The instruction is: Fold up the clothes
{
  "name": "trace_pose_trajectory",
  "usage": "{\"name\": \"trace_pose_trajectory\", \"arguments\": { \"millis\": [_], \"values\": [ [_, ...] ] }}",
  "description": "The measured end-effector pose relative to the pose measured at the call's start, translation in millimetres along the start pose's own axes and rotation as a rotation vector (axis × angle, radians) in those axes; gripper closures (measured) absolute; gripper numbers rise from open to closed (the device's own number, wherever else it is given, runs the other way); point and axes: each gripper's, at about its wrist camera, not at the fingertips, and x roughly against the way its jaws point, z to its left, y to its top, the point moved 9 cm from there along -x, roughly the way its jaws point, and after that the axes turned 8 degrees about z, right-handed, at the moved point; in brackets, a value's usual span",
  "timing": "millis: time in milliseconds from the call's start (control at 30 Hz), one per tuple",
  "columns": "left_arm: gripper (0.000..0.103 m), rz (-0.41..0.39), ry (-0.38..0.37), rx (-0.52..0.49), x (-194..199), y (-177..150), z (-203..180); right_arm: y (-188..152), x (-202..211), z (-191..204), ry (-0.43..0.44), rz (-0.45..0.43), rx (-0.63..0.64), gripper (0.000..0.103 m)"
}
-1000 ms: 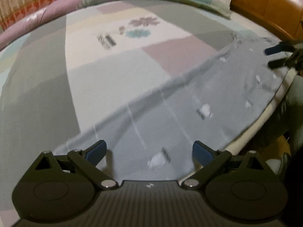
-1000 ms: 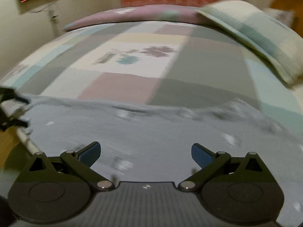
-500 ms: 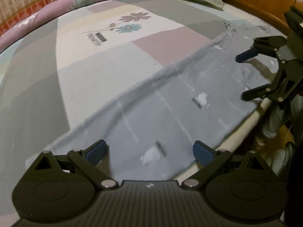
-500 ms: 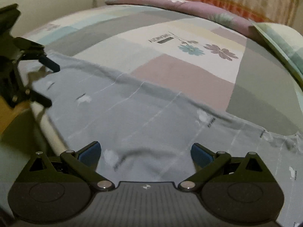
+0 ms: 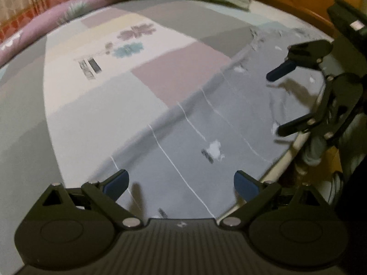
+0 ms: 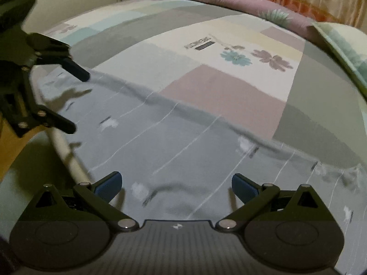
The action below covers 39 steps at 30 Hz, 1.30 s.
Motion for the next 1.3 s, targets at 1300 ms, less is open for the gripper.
{"name": "trace_pose_trajectory", "arguments": {
  "millis": [1300],
  "values": [
    [0.006, 0.015, -0.102, 0.156, 16, -48, 8, -35, 29, -60, -0.08, -0.033, -0.279, 0.0]
  ]
}}
